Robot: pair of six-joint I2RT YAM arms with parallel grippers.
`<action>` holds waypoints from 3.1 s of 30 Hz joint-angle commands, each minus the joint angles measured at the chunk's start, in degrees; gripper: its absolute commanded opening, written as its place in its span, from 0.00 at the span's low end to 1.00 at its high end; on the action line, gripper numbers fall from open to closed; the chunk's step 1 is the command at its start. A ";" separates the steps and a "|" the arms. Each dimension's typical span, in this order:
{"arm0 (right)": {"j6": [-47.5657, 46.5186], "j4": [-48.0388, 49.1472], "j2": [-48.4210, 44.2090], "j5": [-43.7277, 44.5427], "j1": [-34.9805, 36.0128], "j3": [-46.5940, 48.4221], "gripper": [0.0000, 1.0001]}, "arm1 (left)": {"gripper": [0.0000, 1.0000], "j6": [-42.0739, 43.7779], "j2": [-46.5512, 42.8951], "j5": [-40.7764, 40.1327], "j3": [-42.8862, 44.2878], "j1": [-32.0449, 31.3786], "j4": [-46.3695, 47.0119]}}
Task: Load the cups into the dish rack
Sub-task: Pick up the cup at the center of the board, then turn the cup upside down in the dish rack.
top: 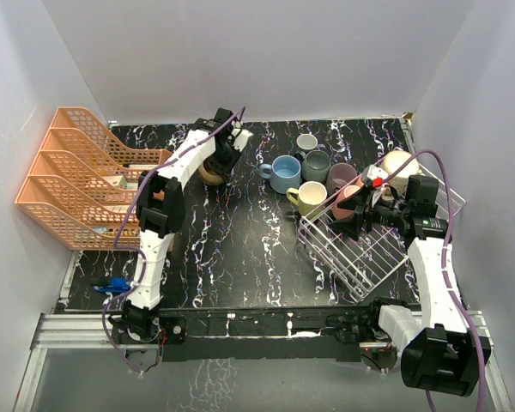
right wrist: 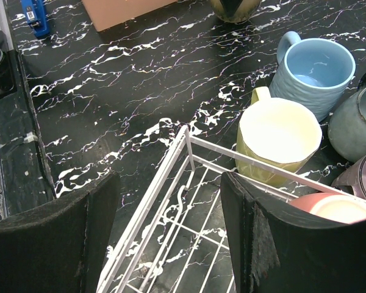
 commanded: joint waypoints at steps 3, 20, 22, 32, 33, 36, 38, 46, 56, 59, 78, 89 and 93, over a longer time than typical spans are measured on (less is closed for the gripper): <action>0.19 2.60 -0.67 -0.84 -0.18 0.05 0.69 | 0.00 -5.64 -13.62 6.59 -6.28 0.13 6.07; -5.73 4.43 -6.52 -12.40 -0.11 -5.44 0.71 | 0.00 -62.84 -75.92 25.64 -82.26 0.00 78.07; -6.30 4.47 -7.19 -14.09 -0.20 -6.09 0.75 | 0.00 -70.25 -79.93 24.99 -87.81 -0.37 86.12; -7.97 3.70 -7.15 -18.97 -0.35 -7.86 0.88 | 0.00 -88.00 -85.76 14.39 -100.25 -11.11 112.41; -8.00 3.50 -7.27 -19.28 -0.31 -7.94 0.89 | 0.00 -88.32 -85.73 13.10 -100.85 -12.49 114.34; -8.01 3.07 -7.58 -20.08 -0.36 -7.92 0.97 | 0.00 -88.84 -84.86 9.54 -102.22 -16.13 119.95; -8.06 2.53 -7.40 -20.86 -0.34 -7.35 0.99 | 0.00 -89.07 -83.46 8.15 -102.28 -18.22 122.98; -10.35 -2.72 -4.02 -21.73 1.17 -1.46 0.99 | 0.00 -89.63 -72.83 4.85 -96.30 -27.95 138.90; -21.31 -6.36 -1.18 -26.10 1.87 3.58 0.99 | 0.00 -90.92 -59.33 -2.00 -86.33 -37.05 155.61; -21.84 -4.90 -0.49 -26.64 2.02 5.02 0.99 | 0.00 -91.42 -56.28 -3.13 -83.43 -38.57 157.19; -34.41 -25.20 7.30 -28.40 2.78 17.33 1.00 | 0.00 -90.91 -49.24 -4.75 -68.98 -40.89 157.29; -12.91 -20.23 12.17 -27.75 2.87 34.42 0.97 | 0.00 -89.77 -48.88 -7.51 -60.37 -40.87 156.05; -0.21 -12.53 12.14 -26.24 2.91 37.07 0.95 | 0.00 -90.87 -48.30 -8.20 -58.17 -40.83 155.54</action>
